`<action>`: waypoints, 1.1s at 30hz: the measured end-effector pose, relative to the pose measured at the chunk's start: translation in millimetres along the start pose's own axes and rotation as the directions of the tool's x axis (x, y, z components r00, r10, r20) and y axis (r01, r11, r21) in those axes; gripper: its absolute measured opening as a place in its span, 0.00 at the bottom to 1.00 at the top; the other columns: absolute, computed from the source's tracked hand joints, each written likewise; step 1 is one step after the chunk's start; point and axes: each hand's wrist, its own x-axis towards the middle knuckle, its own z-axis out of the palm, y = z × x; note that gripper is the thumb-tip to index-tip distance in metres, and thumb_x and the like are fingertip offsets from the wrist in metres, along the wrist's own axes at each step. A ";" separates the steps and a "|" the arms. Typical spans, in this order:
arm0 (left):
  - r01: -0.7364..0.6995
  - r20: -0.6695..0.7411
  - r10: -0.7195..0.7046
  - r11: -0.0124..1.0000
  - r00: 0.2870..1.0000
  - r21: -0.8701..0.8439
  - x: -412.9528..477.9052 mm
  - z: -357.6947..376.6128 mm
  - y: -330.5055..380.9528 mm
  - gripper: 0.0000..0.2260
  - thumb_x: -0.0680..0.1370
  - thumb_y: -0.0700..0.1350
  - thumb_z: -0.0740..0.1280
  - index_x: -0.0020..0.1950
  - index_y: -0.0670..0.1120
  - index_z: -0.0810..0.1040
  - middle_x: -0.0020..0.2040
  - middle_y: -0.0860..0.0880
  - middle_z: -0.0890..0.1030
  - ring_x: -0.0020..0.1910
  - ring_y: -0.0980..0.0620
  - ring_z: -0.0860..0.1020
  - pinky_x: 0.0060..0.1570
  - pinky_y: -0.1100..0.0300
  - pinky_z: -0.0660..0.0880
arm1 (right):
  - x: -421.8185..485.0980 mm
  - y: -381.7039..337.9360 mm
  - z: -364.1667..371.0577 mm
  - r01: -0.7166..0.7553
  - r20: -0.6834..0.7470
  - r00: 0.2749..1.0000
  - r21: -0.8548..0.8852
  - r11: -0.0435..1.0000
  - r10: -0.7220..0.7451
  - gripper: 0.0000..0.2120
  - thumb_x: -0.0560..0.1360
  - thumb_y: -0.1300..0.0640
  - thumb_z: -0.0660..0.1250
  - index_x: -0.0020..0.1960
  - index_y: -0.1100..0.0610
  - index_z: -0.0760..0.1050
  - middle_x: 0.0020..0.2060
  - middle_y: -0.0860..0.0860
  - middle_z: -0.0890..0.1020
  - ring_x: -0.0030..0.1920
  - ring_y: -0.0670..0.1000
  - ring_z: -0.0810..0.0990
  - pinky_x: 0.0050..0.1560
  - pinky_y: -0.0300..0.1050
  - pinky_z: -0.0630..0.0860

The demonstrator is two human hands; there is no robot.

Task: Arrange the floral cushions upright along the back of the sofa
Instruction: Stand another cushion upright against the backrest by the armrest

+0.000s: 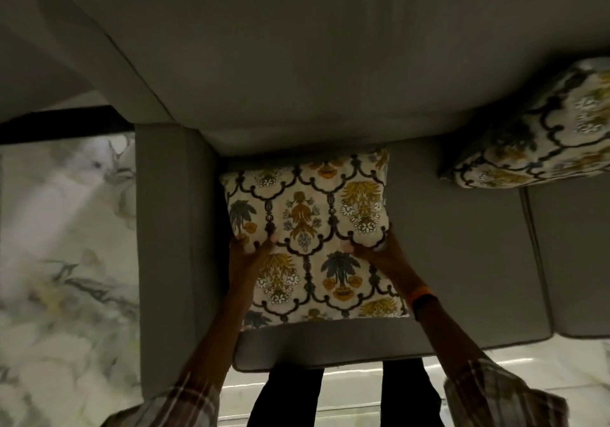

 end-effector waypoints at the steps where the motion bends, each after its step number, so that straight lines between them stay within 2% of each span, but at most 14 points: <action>1: -0.083 -0.008 0.083 0.997 0.997 0.009 0.0 -1.4 6.8 0.41 0.66 0.51 0.81 0.75 0.51 0.66 0.68 0.50 0.76 0.64 0.49 0.77 0.60 0.49 0.78 | -3.6 -9.7 -1.9 0.054 -0.018 0.998 -0.018 0.998 -0.054 0.42 0.67 0.65 0.82 0.73 0.44 0.68 0.65 0.42 0.79 0.65 0.44 0.80 0.63 0.47 0.80; 4: -0.310 -0.063 0.309 0.951 0.949 -0.002 12.2 -4.6 35.2 0.51 0.62 0.44 0.83 0.79 0.49 0.59 0.72 0.50 0.72 0.65 0.55 0.76 0.55 0.62 0.80 | -4.1 -43.2 -8.5 0.188 -0.061 0.980 -0.058 0.980 -0.192 0.42 0.65 0.69 0.82 0.71 0.46 0.69 0.65 0.45 0.79 0.65 0.39 0.79 0.63 0.41 0.79; 6: -0.409 -0.075 0.412 0.911 0.908 0.057 27.2 -4.3 50.8 0.59 0.57 0.54 0.84 0.80 0.49 0.54 0.77 0.49 0.65 0.71 0.55 0.71 0.62 0.62 0.77 | 7.5 -63.1 -11.4 0.267 -0.098 0.956 -0.098 0.959 -0.276 0.43 0.62 0.61 0.85 0.70 0.46 0.67 0.65 0.42 0.76 0.64 0.31 0.76 0.62 0.33 0.76; 9: -0.336 0.074 0.328 0.924 0.942 0.185 45.6 3.1 67.2 0.67 0.52 0.71 0.78 0.81 0.52 0.47 0.82 0.49 0.52 0.80 0.48 0.56 0.78 0.51 0.56 | 31.6 -81.5 -8.1 0.311 -0.006 0.949 -0.169 0.935 -0.317 0.47 0.62 0.43 0.83 0.74 0.58 0.67 0.68 0.49 0.77 0.68 0.39 0.76 0.68 0.41 0.75; 11: -0.312 0.143 0.289 0.933 0.947 0.181 55.1 10.2 72.9 0.70 0.50 0.75 0.76 0.82 0.51 0.47 0.82 0.50 0.51 0.80 0.49 0.55 0.79 0.53 0.53 | 50.5 -88.8 -3.6 0.295 0.034 0.955 -0.165 0.941 -0.293 0.41 0.68 0.55 0.82 0.75 0.59 0.66 0.68 0.51 0.78 0.68 0.43 0.77 0.66 0.45 0.78; 13: -0.383 0.098 0.372 0.912 0.923 0.147 57.3 18.5 85.1 0.66 0.54 0.69 0.81 0.81 0.49 0.50 0.81 0.53 0.56 0.78 0.53 0.59 0.75 0.66 0.60 | 68.5 -95.3 -1.9 0.317 0.007 0.948 -0.149 0.937 -0.319 0.38 0.71 0.66 0.79 0.75 0.52 0.67 0.66 0.47 0.78 0.67 0.43 0.78 0.65 0.46 0.78; 15: -0.441 0.028 0.441 0.889 0.897 0.126 55.4 22.3 88.9 0.54 0.64 0.50 0.83 0.79 0.48 0.51 0.75 0.58 0.55 0.73 0.59 0.59 0.61 0.85 0.59 | 76.3 -103.9 0.5 0.325 -0.045 0.942 -0.125 0.937 -0.333 0.37 0.69 0.60 0.81 0.70 0.42 0.69 0.66 0.43 0.77 0.69 0.46 0.76 0.69 0.51 0.75; 16: -0.461 -0.016 0.467 0.877 0.884 0.137 51.3 23.0 87.6 0.53 0.65 0.45 0.83 0.78 0.49 0.50 0.73 0.59 0.54 0.72 0.60 0.58 0.60 0.85 0.57 | 77.1 -103.0 1.5 0.319 -0.058 0.944 -0.102 0.942 -0.325 0.36 0.67 0.56 0.82 0.70 0.42 0.70 0.66 0.44 0.78 0.70 0.48 0.76 0.69 0.50 0.74; 19: -0.441 -0.104 0.457 0.885 0.883 0.147 48.3 13.9 68.9 0.60 0.60 0.58 0.83 0.80 0.50 0.48 0.80 0.54 0.53 0.76 0.58 0.56 0.75 0.66 0.57 | 76.0 -88.5 2.1 0.270 0.010 0.963 -0.061 0.961 -0.270 0.40 0.65 0.51 0.82 0.73 0.53 0.70 0.70 0.53 0.78 0.71 0.51 0.75 0.69 0.50 0.75; 22: -0.399 -0.125 0.422 0.900 0.898 0.175 49.4 8.6 62.5 0.58 0.65 0.48 0.82 0.81 0.47 0.44 0.80 0.51 0.53 0.73 0.60 0.56 0.69 0.73 0.59 | 87.1 -83.3 2.9 0.270 0.076 0.962 -0.098 0.958 -0.263 0.54 0.61 0.45 0.85 0.78 0.58 0.62 0.72 0.55 0.75 0.72 0.51 0.74 0.70 0.54 0.75; 25: -0.404 -0.155 0.432 0.897 0.889 0.180 37.7 21.6 63.3 0.57 0.66 0.45 0.82 0.81 0.47 0.42 0.81 0.48 0.53 0.75 0.56 0.58 0.71 0.62 0.62 | 93.1 -86.2 -3.9 0.231 0.058 0.973 -0.148 0.962 -0.225 0.61 0.58 0.50 0.88 0.80 0.55 0.55 0.75 0.53 0.69 0.74 0.52 0.70 0.73 0.58 0.70; 28: -0.223 -0.226 0.231 0.973 0.946 0.062 18.4 57.2 36.7 0.62 0.60 0.57 0.83 0.81 0.48 0.45 0.81 0.43 0.56 0.77 0.45 0.61 0.73 0.51 0.66 | 73.5 -75.8 -19.1 0.230 0.063 0.973 -0.211 0.950 -0.221 0.62 0.60 0.47 0.86 0.81 0.54 0.50 0.79 0.52 0.61 0.77 0.54 0.64 0.75 0.58 0.67; 30: -0.039 -0.159 0.055 0.994 0.986 0.100 -5.1 95.6 15.3 0.63 0.58 0.65 0.80 0.82 0.49 0.46 0.81 0.41 0.57 0.77 0.40 0.62 0.74 0.44 0.65 | 60.7 -53.1 -41.2 0.172 0.039 0.985 -0.275 0.946 -0.168 0.64 0.61 0.45 0.85 0.83 0.50 0.45 0.82 0.54 0.54 0.80 0.58 0.57 0.76 0.59 0.64; 33: -0.170 0.076 0.152 0.908 0.985 0.384 -34.5 166.3 -8.8 0.49 0.70 0.56 0.77 0.81 0.47 0.51 0.81 0.42 0.57 0.78 0.41 0.61 0.72 0.48 0.65 | 43.4 -16.1 -96.8 0.127 -0.032 0.989 -0.344 0.930 -0.147 0.60 0.65 0.48 0.84 0.83 0.50 0.46 0.81 0.55 0.54 0.79 0.59 0.57 0.75 0.59 0.64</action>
